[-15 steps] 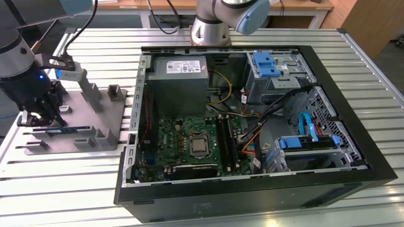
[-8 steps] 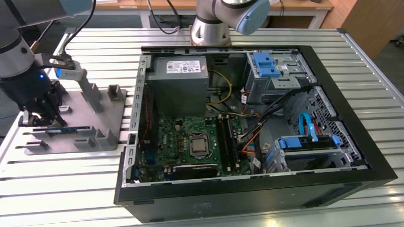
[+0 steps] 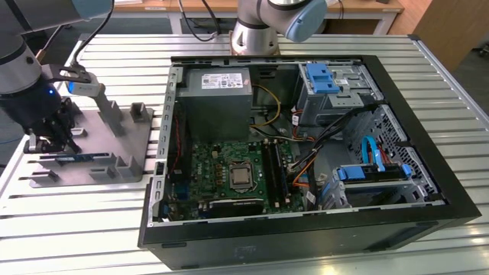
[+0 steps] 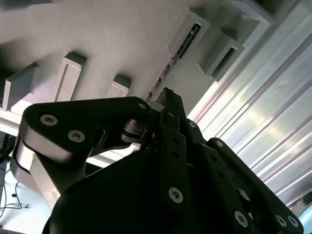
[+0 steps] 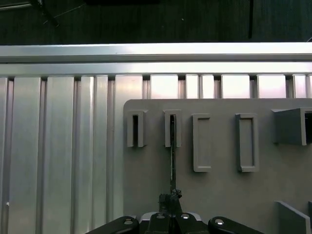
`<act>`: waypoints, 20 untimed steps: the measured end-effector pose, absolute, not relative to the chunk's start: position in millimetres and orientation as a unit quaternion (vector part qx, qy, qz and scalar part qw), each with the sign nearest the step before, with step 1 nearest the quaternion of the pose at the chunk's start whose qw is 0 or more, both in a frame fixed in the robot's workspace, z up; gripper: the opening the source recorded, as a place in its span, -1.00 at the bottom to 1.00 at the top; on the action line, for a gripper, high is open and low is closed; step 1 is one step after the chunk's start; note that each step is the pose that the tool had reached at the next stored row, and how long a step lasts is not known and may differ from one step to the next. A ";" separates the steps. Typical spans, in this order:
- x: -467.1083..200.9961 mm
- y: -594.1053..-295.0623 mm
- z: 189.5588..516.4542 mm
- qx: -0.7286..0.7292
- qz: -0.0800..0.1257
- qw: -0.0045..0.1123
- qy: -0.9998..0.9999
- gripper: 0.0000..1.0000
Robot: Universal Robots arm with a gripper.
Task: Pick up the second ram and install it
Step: 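Pick up the second ram and move it above second insertion slot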
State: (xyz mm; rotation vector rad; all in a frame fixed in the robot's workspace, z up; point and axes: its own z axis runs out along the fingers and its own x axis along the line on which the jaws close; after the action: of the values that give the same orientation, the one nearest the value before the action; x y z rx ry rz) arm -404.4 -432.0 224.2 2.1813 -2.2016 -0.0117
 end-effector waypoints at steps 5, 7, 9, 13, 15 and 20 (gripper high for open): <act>-404.4 -432.0 224.2 0.713 -0.003 0.021 -0.701 -0.80; -404.4 -432.0 224.2 0.716 -0.003 0.021 -0.697 -0.80; -404.4 -432.0 224.2 0.720 -0.003 0.021 -0.694 -0.80; -404.4 -432.0 224.2 0.727 -0.003 0.021 -0.686 -0.80; -404.4 -432.0 224.1 0.730 -0.003 0.021 -0.683 -0.80; -404.4 -432.0 224.2 0.739 -0.003 0.021 -0.674 -0.80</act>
State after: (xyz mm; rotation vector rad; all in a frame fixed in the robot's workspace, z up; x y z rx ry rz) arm -404.4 -432.0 224.2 2.2898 -2.0881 -0.0083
